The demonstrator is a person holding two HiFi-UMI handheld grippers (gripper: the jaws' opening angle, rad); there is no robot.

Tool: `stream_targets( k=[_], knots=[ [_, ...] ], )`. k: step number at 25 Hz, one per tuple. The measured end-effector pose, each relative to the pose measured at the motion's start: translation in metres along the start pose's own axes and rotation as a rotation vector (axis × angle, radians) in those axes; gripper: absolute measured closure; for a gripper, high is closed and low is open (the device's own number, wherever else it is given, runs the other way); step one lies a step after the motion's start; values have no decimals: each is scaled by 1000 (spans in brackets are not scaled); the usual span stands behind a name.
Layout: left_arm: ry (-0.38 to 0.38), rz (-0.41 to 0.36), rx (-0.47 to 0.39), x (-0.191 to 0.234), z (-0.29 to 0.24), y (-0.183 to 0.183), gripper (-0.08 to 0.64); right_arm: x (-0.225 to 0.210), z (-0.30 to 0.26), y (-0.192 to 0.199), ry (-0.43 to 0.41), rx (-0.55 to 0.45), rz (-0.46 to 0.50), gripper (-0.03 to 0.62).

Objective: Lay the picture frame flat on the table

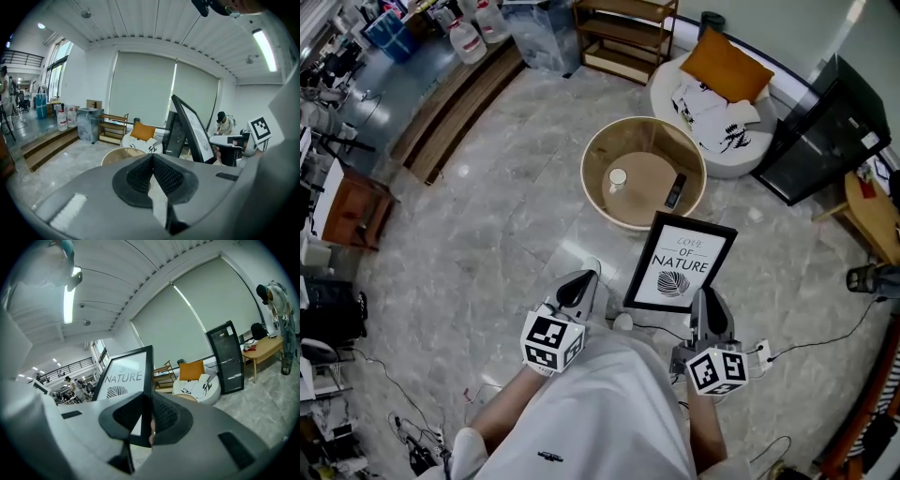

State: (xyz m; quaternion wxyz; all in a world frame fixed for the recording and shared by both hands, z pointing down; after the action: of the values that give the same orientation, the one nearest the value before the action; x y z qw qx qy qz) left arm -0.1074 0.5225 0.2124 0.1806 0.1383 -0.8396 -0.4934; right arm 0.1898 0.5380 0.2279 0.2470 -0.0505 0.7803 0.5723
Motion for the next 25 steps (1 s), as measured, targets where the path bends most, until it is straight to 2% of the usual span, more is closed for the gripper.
stream_targets(
  k=[4,8,10,13,15,18,21,23,25],
  knots=[
    [25,-8,16,14,-34,-13,557,-10,-34,-12,29,-7,-5,540],
    [47,-10,20,27,-58,-13,557,-19,-53,-7,53,-11,-4,540],
    [61,-7,25,43,-78,-16,557,-20,-73,-7,67,-5,1,540],
    [94,-2,47,82,-125,-41,557,-18,-128,-21,97,15,3,540],
    [156,-5,52,101,-159,-61,557,-19,-163,-31,120,33,0,540],
    [320,-23,46,120,-205,-90,557,-19,-211,-42,153,63,-8,540],
    [393,-40,71,143,-245,-116,555,-13,-254,-53,173,84,3,540],
    [456,9,121,158,-272,-127,554,-12,-281,-59,186,93,9,540],
    [535,82,168,171,-298,-133,513,-16,-303,-66,208,97,13,540]
  ],
)
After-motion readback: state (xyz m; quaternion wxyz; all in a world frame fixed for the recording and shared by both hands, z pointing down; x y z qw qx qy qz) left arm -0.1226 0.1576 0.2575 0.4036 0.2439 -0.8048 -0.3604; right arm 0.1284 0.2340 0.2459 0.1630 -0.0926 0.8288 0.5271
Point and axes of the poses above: the fingertips, and each gripper's own axes: z backward along the fingers, x to its left, y out of its underside, the point moved 9 cm from there along z, backward along the fingers, and after that the axes turned 1 degree about -x, right-handed, at the moved point
